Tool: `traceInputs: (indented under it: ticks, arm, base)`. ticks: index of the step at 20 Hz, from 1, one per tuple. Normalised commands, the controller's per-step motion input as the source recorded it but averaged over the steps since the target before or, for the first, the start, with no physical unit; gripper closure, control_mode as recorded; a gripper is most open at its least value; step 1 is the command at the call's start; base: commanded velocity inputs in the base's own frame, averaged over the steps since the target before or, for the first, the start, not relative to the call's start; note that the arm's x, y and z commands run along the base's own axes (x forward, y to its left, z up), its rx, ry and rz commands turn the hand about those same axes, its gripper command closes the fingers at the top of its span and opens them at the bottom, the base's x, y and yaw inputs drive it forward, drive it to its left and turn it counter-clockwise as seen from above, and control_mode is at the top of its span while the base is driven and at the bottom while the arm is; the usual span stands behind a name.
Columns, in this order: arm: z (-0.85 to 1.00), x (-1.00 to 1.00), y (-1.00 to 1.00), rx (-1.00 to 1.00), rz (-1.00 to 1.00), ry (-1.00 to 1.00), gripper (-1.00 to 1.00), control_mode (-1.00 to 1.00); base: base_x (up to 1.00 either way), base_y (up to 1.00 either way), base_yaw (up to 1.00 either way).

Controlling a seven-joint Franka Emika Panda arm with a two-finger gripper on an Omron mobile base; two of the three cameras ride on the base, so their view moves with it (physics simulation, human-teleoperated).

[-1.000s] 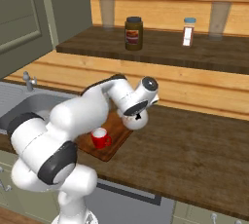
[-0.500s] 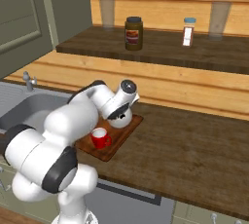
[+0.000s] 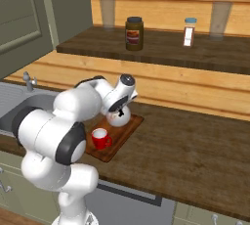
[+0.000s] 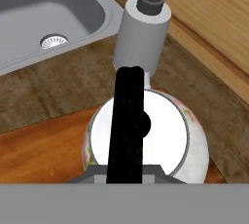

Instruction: Pick the kettle from the counter and place it on the tray. Then pick the mug from the cabinet and place it on the tray. Then close the cabinet doors.

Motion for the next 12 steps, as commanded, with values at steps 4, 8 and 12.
traceInputs:
  ticks: [4,8,12]
  arm:
    - [0.0,0.0,0.0,0.0,0.0,0.0,1.0,-1.0]
    - [0.0,-0.03,-0.03,0.0,0.0,0.0,1.0,-1.0]
    - [0.0,-0.18,0.0,0.01,0.0,0.0,1.0,-1.0]
  base:
    - [0.0,0.0,0.0]
    - [0.0,0.0,0.0]
    - [0.0,0.0,0.0]
